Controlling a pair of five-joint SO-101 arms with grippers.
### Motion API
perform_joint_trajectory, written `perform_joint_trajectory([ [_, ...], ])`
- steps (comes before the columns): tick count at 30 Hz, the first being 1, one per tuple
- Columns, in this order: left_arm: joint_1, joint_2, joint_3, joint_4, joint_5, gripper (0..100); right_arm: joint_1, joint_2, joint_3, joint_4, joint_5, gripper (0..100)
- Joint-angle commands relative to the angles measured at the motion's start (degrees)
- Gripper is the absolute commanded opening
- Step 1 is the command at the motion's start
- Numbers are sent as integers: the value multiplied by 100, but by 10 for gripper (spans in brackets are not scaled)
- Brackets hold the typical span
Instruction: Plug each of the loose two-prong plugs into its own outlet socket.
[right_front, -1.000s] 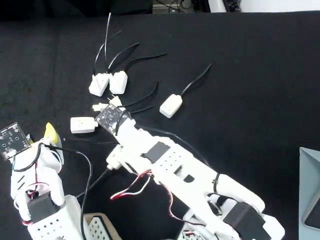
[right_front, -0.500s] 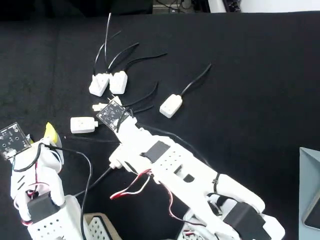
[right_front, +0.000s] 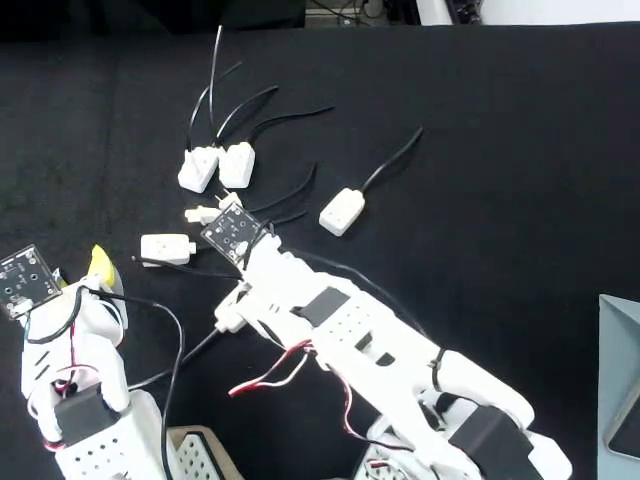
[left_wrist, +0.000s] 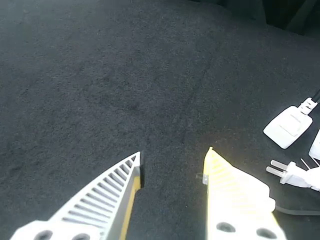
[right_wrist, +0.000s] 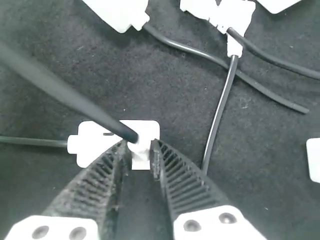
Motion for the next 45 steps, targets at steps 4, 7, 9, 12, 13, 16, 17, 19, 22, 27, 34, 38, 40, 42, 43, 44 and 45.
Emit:
perform_joint_trajectory([
  [4, -13, -18, -22, -105, -44, 206, 97, 268, -40, -114, 62, 11],
  [7, -13, -18, -22, -105, -44, 206, 97, 646, -251, -97, 62, 11],
  [9, -22, -18, -22, -105, -44, 206, 97, 743, -338, -79, 62, 11],
  [12, -31, -18, -22, -105, -44, 206, 97, 620, -347, -79, 62, 11],
  [13, -31, -18, -22, -105, -44, 206, 105, 541, -347, -79, 62, 11],
  [16, -13, -18, -4, -105, -44, 206, 167, 215, -365, -70, 62, 11],
  [17, -4, -18, 31, -123, -44, 206, 237, 75, -374, -70, 62, 11],
  [19, -4, -18, 57, -141, -53, 206, 413, -224, -435, -79, 70, 11],
  [22, -4, -18, 57, -141, -53, 206, 818, -585, -629, -79, 70, 11],
  [27, 4, -18, 57, -141, -53, 206, 1451, -866, -1077, -114, 264, 11],
  [34, 4, -18, 66, -141, -53, 206, 2286, -462, -2360, -123, 264, 11],
  [38, 4, -18, 66, -141, -53, 206, 2690, 233, -3099, -158, 237, 11],
  [40, 4, -18, 66, -141, -53, 206, 2866, 655, -3336, -378, 229, 11],
  [42, 4, -18, 66, -141, -53, 206, 2989, 1077, -3503, -677, 229, 11],
  [43, 4, -18, 66, -141, -53, 206, 3033, 1279, -3574, -818, 229, 11],
  [44, 4, -18, 66, -141, -53, 206, 3068, 1464, -3635, -932, 237, 12],
  [45, 4, -18, 66, -141, -53, 206, 3068, 1640, -3714, -1002, 255, 12],
])
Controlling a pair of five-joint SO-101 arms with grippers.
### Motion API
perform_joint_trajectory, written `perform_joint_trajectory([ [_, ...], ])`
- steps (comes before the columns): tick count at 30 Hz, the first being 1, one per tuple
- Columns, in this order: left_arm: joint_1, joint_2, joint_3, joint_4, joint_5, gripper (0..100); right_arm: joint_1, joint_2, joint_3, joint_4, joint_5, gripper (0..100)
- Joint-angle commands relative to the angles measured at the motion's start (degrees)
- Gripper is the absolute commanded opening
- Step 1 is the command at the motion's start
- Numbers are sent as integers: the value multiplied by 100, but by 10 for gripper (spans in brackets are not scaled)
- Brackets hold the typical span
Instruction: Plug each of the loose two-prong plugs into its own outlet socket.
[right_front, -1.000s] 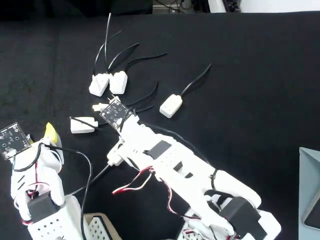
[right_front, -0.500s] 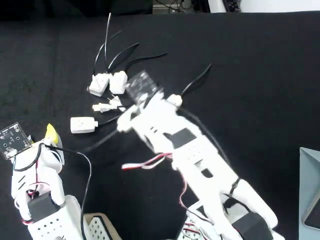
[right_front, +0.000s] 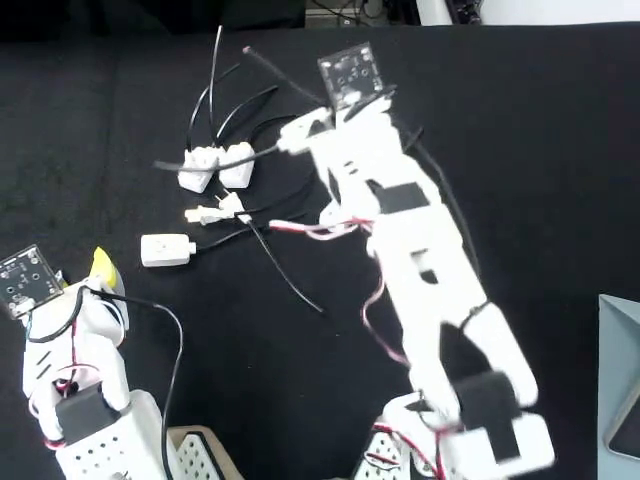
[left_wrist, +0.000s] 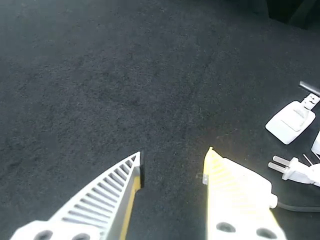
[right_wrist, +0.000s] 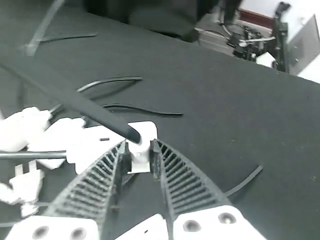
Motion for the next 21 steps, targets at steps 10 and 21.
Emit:
perform_joint_trajectory([
  [10, 4, -18, -40, -132, -44, 206, 105, 1402, -1710, 809, -70, 147],
  [21, 4, -18, -40, -132, -44, 206, -475, 1437, -2501, 2497, -431, 143],
])
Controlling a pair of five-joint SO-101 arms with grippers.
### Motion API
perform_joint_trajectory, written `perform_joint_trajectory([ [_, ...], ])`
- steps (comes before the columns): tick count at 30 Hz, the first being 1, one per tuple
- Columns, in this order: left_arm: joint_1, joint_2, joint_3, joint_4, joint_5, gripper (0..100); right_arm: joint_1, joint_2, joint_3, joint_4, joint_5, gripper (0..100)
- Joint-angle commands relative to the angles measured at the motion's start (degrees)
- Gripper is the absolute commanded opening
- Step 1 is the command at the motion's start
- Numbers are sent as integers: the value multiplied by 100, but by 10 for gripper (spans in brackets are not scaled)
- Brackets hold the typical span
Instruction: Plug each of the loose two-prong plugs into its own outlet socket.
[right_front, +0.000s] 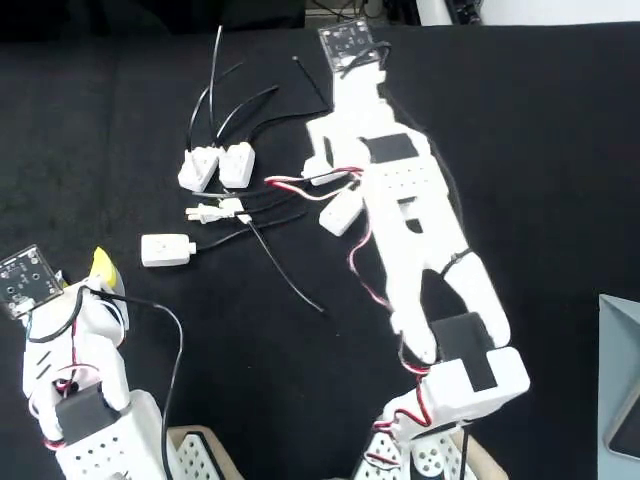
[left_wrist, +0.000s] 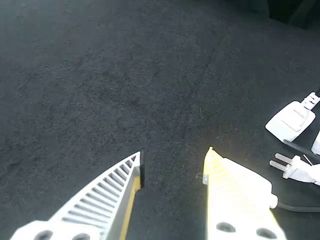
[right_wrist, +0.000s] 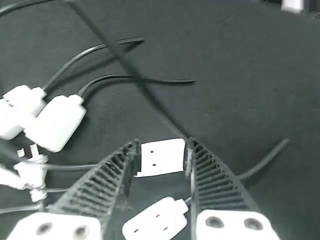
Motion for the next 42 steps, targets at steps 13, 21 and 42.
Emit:
perform_joint_trajectory([
  [13, 4, -18, -40, -132, -44, 206, -1371, 251, 479, -246, -3420, 145],
  [21, 4, -18, -40, -132, -44, 206, -1556, 1174, 470, -1125, -4431, 142],
  [42, -13, -18, -31, -132, -44, 206, -1565, 1543, 418, -967, -4870, 142],
])
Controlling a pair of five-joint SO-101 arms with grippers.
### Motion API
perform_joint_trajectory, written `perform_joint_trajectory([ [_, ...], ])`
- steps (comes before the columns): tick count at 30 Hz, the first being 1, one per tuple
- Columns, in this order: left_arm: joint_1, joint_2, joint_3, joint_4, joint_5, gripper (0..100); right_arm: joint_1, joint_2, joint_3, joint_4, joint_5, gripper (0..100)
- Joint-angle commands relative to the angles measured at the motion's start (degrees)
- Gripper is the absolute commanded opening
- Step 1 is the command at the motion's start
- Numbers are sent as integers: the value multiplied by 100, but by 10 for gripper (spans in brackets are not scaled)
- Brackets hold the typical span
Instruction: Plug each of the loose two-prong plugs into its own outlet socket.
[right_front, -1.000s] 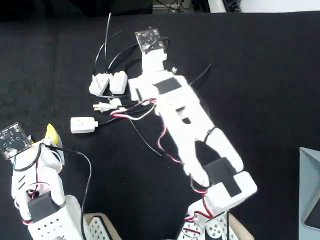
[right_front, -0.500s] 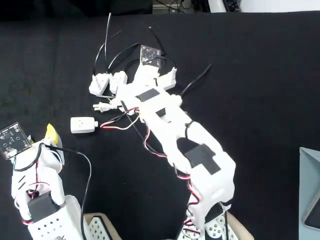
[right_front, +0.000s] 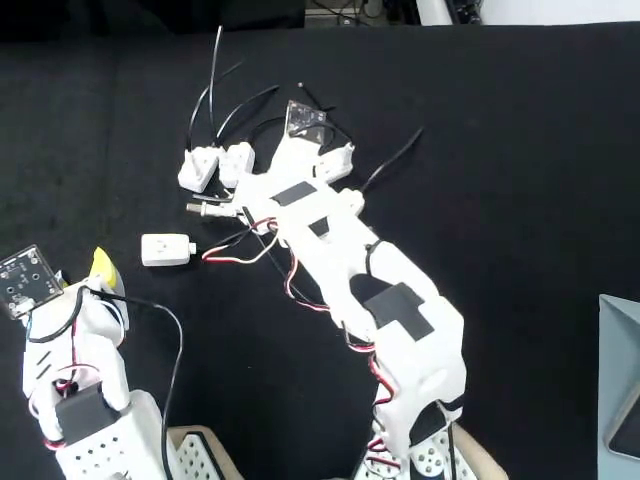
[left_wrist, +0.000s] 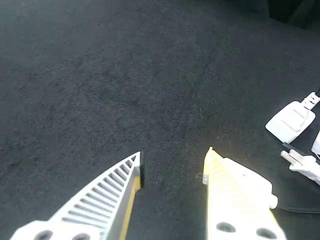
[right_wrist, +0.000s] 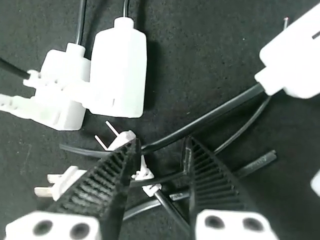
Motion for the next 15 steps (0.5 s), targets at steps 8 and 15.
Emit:
perform_joint_trajectory([
  [8, -13, -18, -31, -141, -44, 206, -167, -541, -75, 607, -70, 142],
  [15, -22, -18, -31, -141, -44, 206, -149, -532, -75, 765, -70, 142],
])
